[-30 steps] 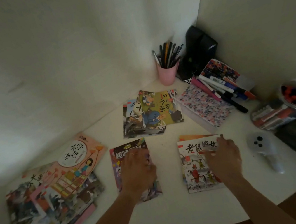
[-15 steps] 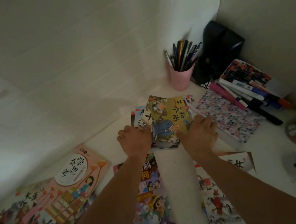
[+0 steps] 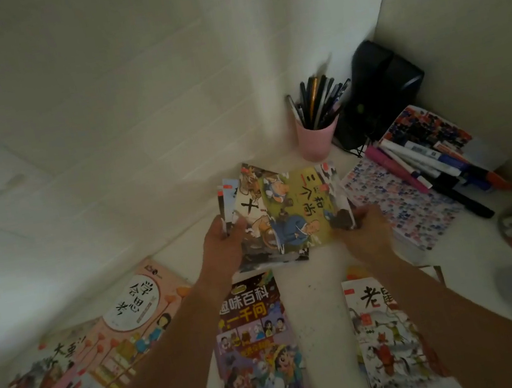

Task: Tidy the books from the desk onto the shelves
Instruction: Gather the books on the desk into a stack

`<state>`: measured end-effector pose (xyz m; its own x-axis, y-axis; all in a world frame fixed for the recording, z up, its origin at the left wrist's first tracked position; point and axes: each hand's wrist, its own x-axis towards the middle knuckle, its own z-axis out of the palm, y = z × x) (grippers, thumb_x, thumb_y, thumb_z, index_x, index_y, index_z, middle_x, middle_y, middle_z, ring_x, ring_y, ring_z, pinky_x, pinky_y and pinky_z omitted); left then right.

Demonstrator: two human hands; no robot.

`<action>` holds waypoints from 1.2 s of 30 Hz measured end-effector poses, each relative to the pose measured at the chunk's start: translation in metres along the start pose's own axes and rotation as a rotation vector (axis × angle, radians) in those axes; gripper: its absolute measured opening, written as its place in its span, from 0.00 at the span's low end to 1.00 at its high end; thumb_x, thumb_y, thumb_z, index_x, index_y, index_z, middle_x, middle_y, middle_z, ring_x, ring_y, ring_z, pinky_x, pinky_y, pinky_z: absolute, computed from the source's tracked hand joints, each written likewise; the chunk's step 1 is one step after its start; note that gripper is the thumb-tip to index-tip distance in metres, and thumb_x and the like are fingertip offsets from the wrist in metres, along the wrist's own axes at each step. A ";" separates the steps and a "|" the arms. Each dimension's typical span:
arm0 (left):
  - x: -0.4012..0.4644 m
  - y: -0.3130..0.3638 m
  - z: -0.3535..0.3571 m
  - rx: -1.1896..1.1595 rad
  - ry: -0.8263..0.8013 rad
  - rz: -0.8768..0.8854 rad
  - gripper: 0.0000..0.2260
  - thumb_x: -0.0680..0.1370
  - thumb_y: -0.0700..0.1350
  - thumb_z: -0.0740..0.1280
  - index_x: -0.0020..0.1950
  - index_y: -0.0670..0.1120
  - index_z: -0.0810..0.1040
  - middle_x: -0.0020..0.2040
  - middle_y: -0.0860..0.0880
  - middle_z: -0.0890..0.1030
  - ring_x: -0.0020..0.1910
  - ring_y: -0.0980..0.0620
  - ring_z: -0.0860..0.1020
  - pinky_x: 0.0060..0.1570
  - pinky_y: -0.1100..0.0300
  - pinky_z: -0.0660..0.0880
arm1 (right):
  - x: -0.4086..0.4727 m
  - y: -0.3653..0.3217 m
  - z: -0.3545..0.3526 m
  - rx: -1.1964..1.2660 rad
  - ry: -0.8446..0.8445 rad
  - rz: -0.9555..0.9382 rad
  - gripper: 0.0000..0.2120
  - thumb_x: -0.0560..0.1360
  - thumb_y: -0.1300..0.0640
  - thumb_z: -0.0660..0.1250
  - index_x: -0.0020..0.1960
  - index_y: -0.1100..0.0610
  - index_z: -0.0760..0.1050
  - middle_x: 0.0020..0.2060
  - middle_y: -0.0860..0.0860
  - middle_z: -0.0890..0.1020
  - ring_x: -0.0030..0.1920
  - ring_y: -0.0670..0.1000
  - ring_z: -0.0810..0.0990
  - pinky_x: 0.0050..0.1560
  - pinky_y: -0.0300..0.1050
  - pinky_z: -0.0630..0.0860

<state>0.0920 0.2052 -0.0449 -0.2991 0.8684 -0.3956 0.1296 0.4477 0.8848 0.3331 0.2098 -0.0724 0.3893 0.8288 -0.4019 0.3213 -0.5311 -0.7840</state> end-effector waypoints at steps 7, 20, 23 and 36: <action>-0.055 -0.008 -0.047 -0.251 -0.039 -0.075 0.08 0.80 0.40 0.72 0.58 0.40 0.79 0.51 0.40 0.86 0.48 0.40 0.85 0.39 0.54 0.81 | -0.034 0.008 -0.029 0.668 -0.166 0.168 0.13 0.75 0.66 0.72 0.59 0.59 0.81 0.40 0.59 0.81 0.34 0.52 0.76 0.34 0.43 0.74; -0.149 -0.036 -0.064 -0.128 -0.361 -0.002 0.12 0.79 0.33 0.70 0.56 0.50 0.78 0.47 0.58 0.86 0.52 0.53 0.83 0.56 0.61 0.78 | -0.139 0.001 0.011 0.417 -0.361 0.082 0.16 0.73 0.68 0.73 0.60 0.63 0.80 0.52 0.58 0.84 0.54 0.58 0.83 0.52 0.42 0.79; -0.159 -0.052 -0.068 -0.093 -0.276 0.077 0.14 0.78 0.37 0.73 0.62 0.48 0.80 0.57 0.47 0.85 0.58 0.46 0.84 0.57 0.49 0.82 | -0.167 -0.001 -0.003 0.462 -0.314 -0.160 0.10 0.73 0.72 0.71 0.52 0.61 0.82 0.47 0.58 0.86 0.49 0.55 0.84 0.46 0.41 0.81; -0.184 -0.056 -0.012 0.071 -0.303 0.009 0.28 0.86 0.45 0.61 0.79 0.52 0.47 0.48 0.48 0.78 0.34 0.63 0.73 0.33 0.70 0.72 | -0.175 0.036 -0.037 0.117 -0.164 -0.289 0.09 0.81 0.60 0.66 0.58 0.65 0.72 0.40 0.55 0.76 0.39 0.52 0.76 0.42 0.43 0.73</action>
<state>0.1280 0.0178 -0.0187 -0.0039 0.8918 -0.4525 0.1999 0.4440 0.8734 0.3089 0.0395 -0.0127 0.1497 0.9643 -0.2186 0.2928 -0.2544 -0.9217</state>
